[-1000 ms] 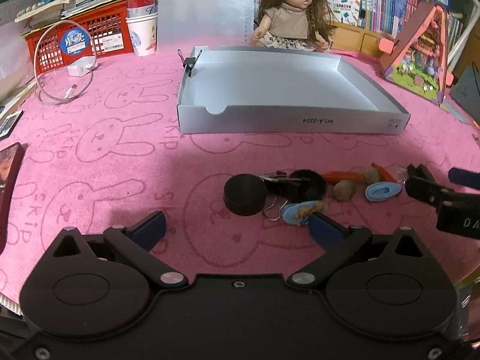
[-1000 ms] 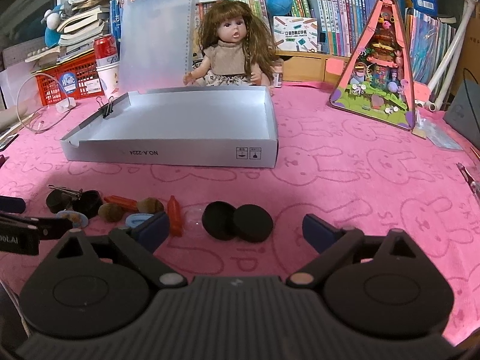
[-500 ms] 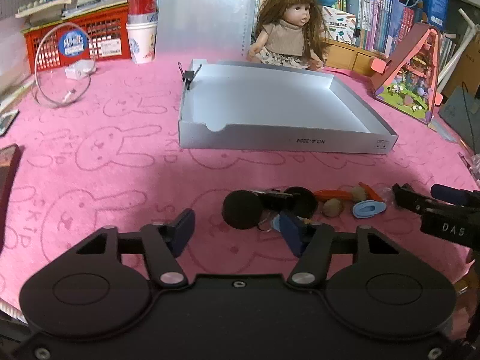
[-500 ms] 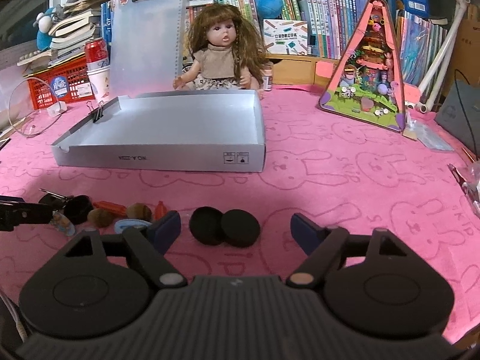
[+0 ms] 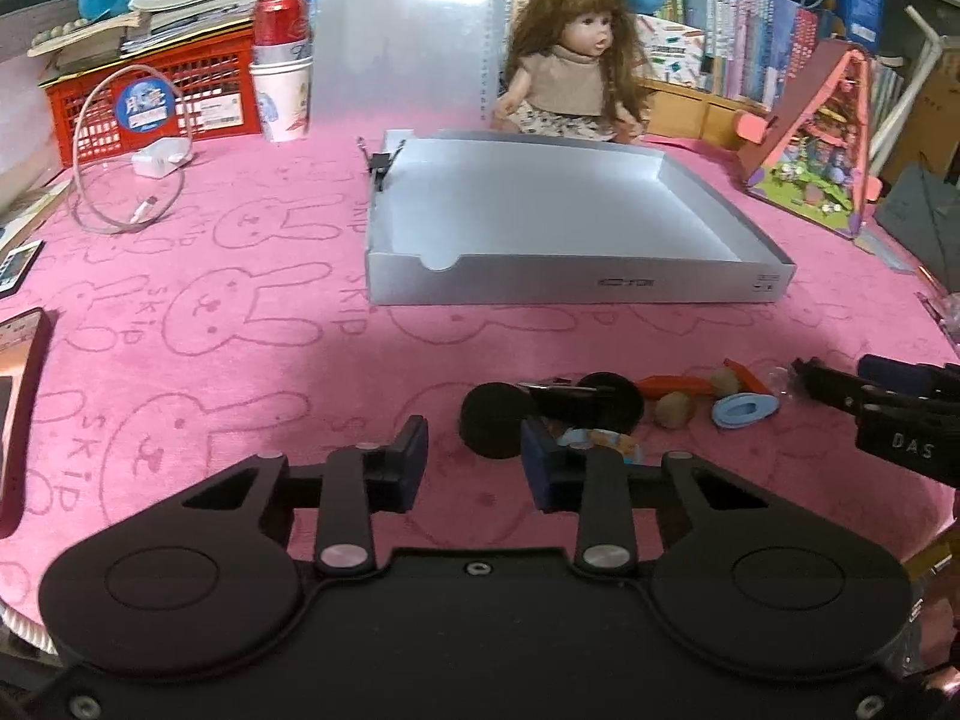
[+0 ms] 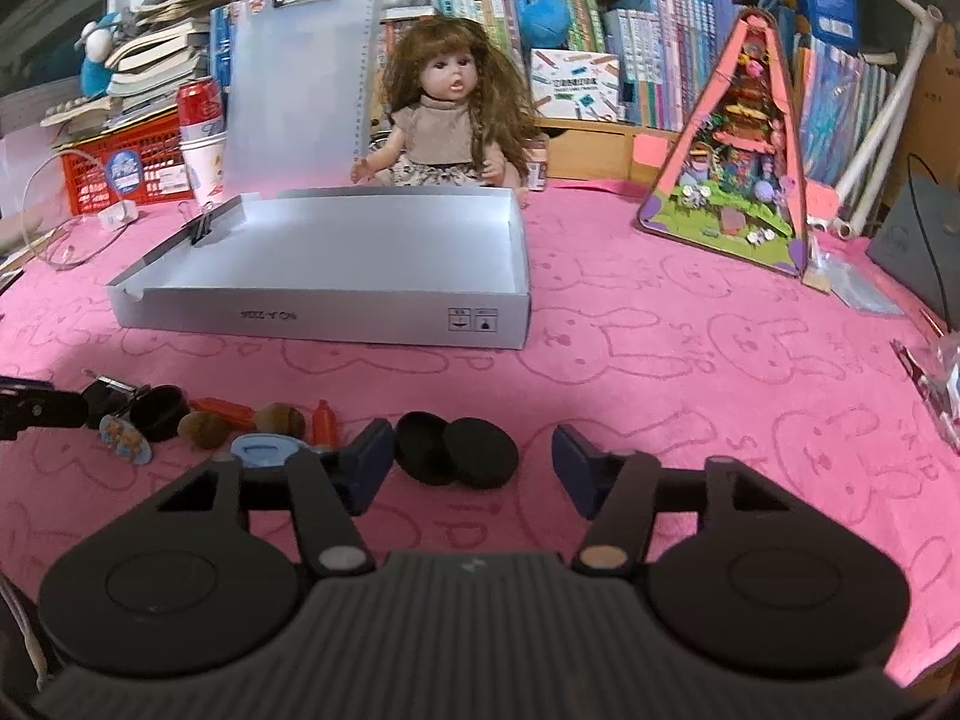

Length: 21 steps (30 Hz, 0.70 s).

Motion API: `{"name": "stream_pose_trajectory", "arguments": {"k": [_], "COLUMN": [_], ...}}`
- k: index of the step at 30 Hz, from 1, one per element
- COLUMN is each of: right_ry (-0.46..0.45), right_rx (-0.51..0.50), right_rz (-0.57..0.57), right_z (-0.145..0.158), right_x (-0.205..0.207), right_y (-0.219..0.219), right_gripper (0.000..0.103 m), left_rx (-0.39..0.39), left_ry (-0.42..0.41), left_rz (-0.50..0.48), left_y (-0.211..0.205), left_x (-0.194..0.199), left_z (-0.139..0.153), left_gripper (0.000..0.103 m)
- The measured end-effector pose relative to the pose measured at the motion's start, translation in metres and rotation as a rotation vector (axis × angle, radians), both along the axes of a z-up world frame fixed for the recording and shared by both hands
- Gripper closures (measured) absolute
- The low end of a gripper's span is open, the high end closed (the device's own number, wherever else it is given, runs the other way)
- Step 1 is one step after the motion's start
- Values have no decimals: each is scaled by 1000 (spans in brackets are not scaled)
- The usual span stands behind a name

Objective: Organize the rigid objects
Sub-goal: 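Close the left gripper on one black disc while the right gripper grasps the other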

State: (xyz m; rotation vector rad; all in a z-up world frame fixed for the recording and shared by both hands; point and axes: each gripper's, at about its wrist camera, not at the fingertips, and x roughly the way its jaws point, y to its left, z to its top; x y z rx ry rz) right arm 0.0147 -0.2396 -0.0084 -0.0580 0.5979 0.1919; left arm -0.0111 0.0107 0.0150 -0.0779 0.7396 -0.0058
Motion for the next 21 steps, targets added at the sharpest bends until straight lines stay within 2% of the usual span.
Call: {"name": "stream_pose_trajectory", "arguments": {"k": [5, 12, 18, 21], "right_ry": [19, -1, -9, -16], "right_rx": [-2, 10, 42, 19], "right_rz": [14, -37, -80, -103], "right_z": [-3, 1, 4, 3], "right_x": [0, 2, 5, 7], "right_y": [3, -11, -25, -27], "right_gripper": [54, 54, 54, 53], "left_rx": [42, 90, 42, 37], "left_ry": [-28, -39, -34, -37], "left_rz": [23, 62, 36, 24], "left_y": [-4, 2, 5, 2], "left_x": [0, 1, 0, -1], "left_z": [-4, -2, -1, -1], "left_gripper": [69, 69, 69, 69]}}
